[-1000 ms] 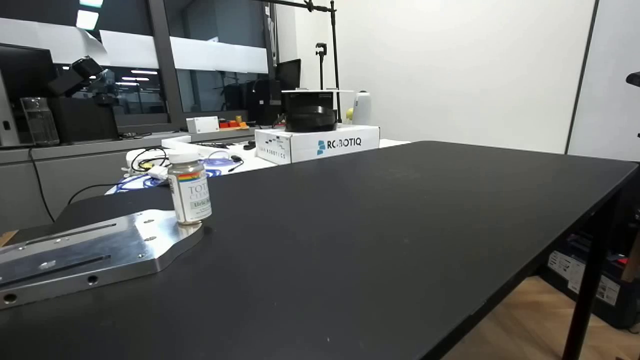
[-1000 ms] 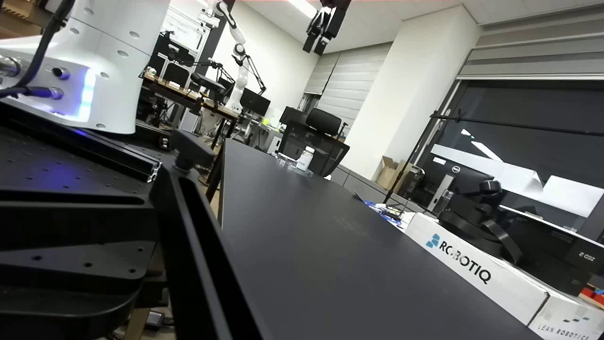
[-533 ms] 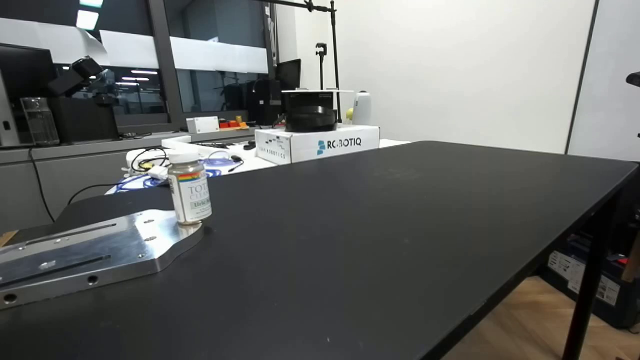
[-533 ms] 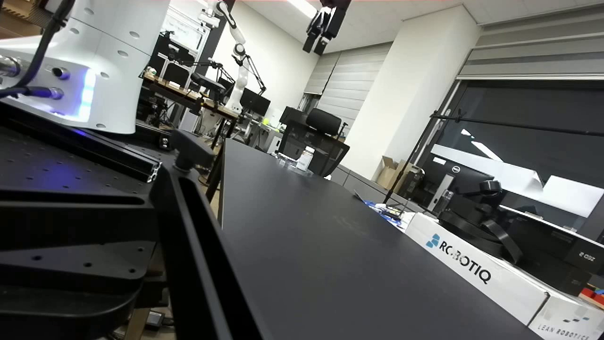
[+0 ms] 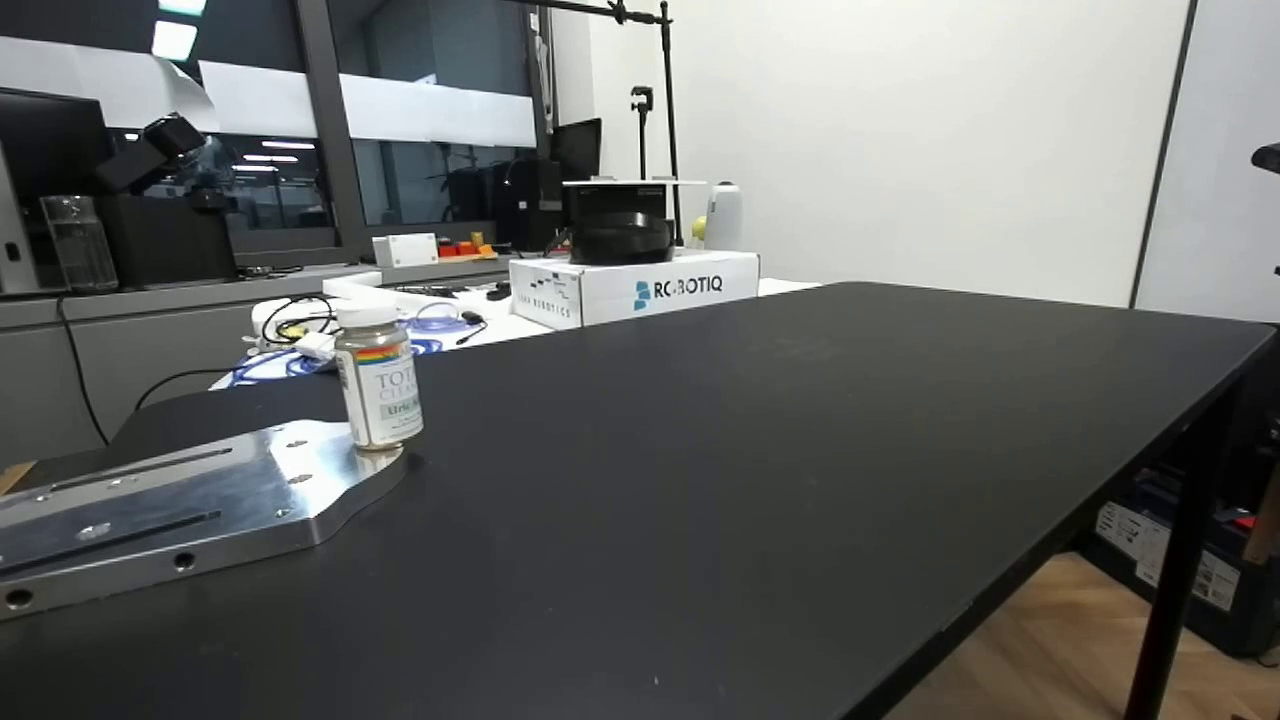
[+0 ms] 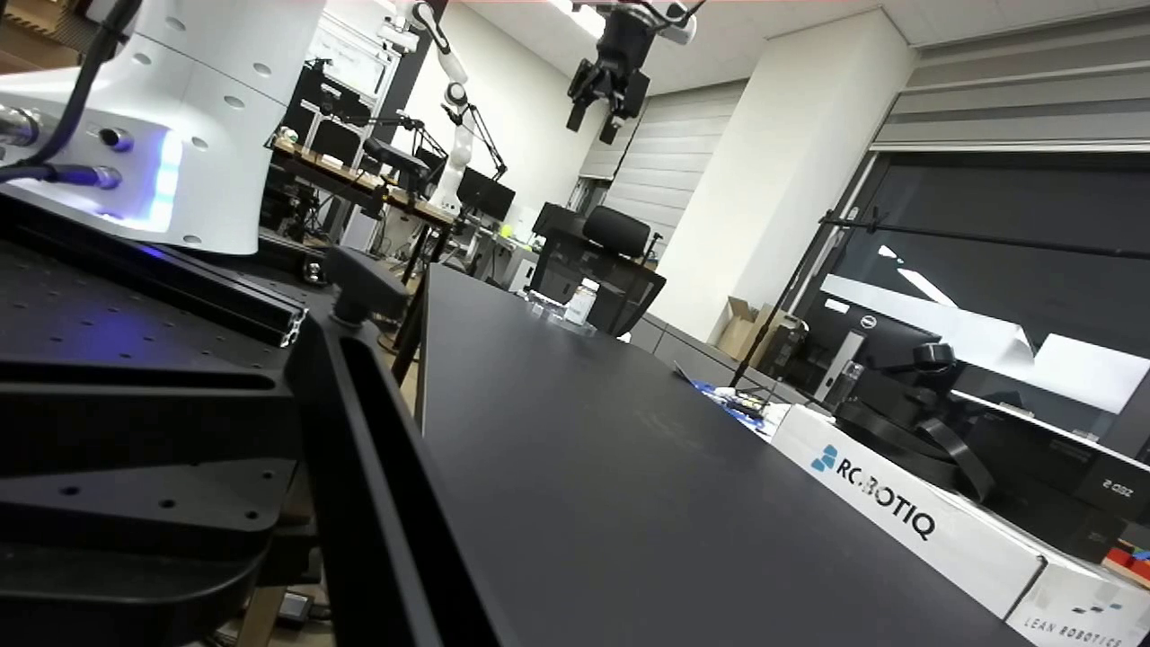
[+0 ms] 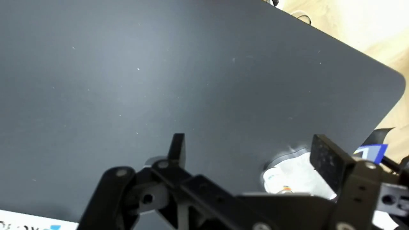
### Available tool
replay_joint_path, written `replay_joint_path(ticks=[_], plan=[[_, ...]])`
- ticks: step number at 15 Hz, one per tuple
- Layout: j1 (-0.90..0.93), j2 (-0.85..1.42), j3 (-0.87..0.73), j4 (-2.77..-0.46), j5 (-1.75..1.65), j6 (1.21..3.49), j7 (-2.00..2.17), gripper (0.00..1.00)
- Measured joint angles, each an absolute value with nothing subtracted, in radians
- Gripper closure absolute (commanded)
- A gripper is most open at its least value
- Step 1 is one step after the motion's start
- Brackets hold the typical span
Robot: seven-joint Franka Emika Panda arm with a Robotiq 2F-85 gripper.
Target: Move the bottle from the left side to the right side of the table
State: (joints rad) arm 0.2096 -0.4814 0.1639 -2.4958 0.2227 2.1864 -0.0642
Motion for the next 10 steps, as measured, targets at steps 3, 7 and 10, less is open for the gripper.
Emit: replay_joint_path(ticks=[3, 7, 10], plan=[[0.252, -0.311, 0.236, -2.379, 0.144, 2.246, -0.083, 0.0], [0.257, -0.064, 0.299, -2.162, -0.063, 2.265, -0.085, 0.0], [0.263, 0.108, 0.303, -1.995, -0.132, 2.232, -0.089, 0.0]])
